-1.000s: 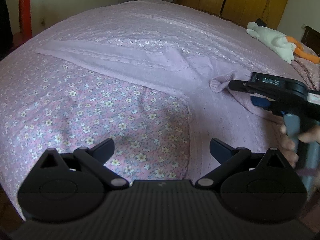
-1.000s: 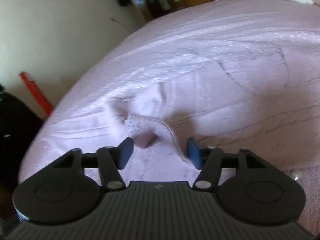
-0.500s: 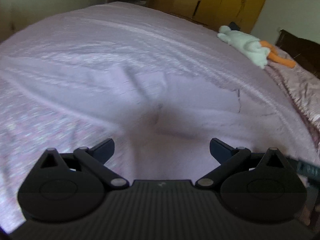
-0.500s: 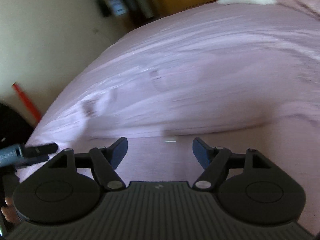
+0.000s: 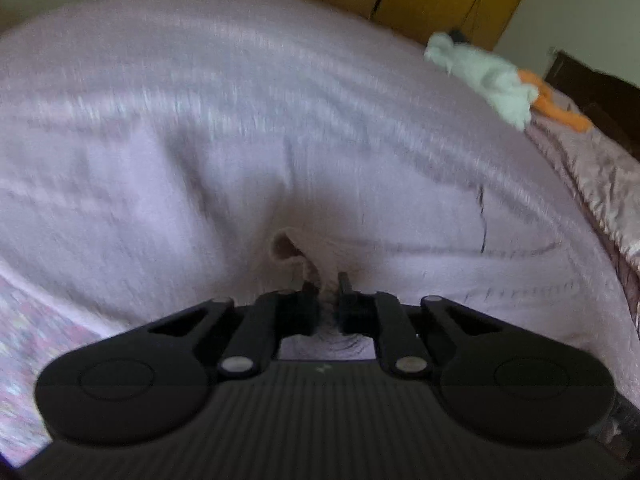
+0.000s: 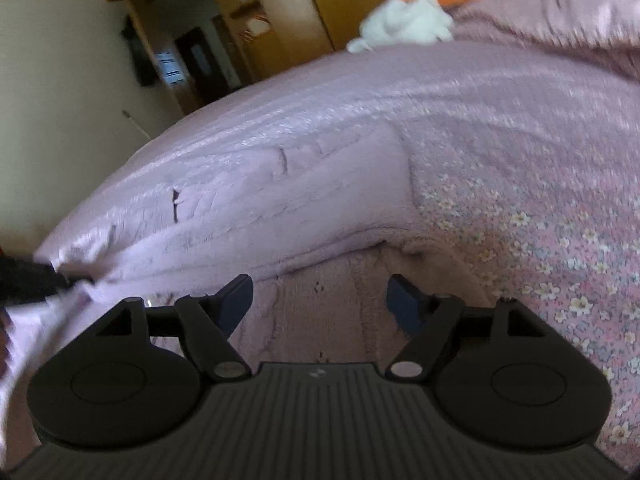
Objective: Fold small clothes
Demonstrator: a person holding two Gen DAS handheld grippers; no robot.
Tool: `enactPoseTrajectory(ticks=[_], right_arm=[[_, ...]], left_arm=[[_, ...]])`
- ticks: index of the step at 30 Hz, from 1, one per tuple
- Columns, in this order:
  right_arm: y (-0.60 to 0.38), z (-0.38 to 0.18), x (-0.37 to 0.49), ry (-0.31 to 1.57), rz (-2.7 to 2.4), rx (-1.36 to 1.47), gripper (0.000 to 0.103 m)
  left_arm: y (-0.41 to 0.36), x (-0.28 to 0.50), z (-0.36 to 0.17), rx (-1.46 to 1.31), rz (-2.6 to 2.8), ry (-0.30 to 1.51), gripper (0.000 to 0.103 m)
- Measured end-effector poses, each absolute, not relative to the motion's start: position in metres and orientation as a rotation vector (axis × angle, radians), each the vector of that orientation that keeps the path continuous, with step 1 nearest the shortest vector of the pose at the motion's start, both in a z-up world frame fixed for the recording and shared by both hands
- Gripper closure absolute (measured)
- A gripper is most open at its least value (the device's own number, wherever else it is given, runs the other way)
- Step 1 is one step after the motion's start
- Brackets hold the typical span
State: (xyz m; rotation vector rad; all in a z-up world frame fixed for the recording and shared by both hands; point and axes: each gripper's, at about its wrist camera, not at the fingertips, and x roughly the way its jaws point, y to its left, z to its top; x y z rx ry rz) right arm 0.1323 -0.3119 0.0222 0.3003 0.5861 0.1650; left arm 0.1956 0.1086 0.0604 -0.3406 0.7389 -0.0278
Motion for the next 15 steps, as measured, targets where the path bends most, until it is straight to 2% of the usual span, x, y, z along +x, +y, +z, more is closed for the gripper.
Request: enactPoseTrajectory(ticks=[3,8,13,15], right_arm=[[-0.298,0.014,0.130,0.554,0.157,0.215,0.017],[-0.286,0.011,0.139,0.559,0.163,0.183,0.012],[-0.287,0.010,0.137,0.550,0.167,0.196,0.011],[-0.284,0.011,0.137,0.553,0.165,0.182,0.010]], left_arm=[[0.105,0.188,0.078,-0.250,0.012,0.694,0.092],[0.105,0.197,0.068,-0.140,0.137,0.779,0.089],[0.111,0.184,0.067,-0.232,0.085,0.768,0.066],[0.107,0.184,0.063,-0.194,0.088,0.785,0.064]])
